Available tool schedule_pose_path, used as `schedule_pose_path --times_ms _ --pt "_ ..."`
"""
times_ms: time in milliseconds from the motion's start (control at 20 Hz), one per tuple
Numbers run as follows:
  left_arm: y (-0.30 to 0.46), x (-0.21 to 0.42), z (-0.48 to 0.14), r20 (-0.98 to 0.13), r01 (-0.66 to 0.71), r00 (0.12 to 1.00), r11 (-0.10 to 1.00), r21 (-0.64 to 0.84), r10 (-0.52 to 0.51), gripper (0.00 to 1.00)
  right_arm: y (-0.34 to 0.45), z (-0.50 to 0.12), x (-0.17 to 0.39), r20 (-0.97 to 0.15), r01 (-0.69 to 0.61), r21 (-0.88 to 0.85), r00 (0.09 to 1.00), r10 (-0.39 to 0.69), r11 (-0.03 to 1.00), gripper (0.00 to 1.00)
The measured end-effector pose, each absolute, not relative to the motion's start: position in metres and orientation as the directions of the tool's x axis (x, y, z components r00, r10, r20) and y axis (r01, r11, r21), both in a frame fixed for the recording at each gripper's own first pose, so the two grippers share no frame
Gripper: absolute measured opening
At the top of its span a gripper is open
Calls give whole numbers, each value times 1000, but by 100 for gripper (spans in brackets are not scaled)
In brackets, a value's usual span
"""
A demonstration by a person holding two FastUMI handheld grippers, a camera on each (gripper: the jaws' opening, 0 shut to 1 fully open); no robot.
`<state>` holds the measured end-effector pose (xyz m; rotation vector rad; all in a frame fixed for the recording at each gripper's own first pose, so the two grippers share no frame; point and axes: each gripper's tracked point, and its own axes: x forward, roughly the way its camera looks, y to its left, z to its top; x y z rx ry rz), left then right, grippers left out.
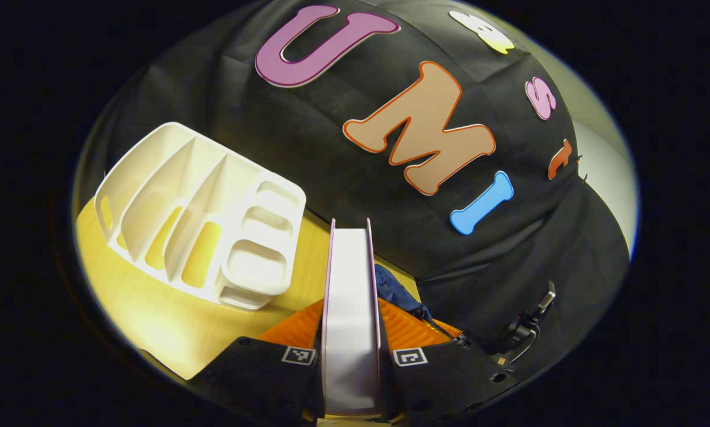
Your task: Open the schoolbag, grab two books from the bookshelf and put them into the schoolbag.
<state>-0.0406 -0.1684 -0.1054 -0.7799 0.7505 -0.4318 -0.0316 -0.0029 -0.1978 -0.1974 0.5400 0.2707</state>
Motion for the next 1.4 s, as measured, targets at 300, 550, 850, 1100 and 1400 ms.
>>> schedule_pose_path --times_ms 300,550,850,1100,1400 --pt "-219 -51 -144 -442 16 654 597 -802 -613 33 -8 -196 -31 -523 -315 -97 823 221 944 2" --pt "-246 -43 -153 -400 -7 700 554 -832 -592 33 -8 -196 -32 -518 -332 -93 821 239 939 2" --pt "-275 -39 -177 -383 -60 744 517 -854 -547 33 -3 -197 -32 -515 -355 -66 813 272 933 3" --pt "-292 -45 -193 -364 -124 764 433 -893 -533 33 3 -198 -34 -516 -380 -36 799 308 924 3" --pt "-324 -50 -213 -351 -168 758 356 -919 -549 34 10 -199 -35 -518 -409 -11 783 345 912 3"
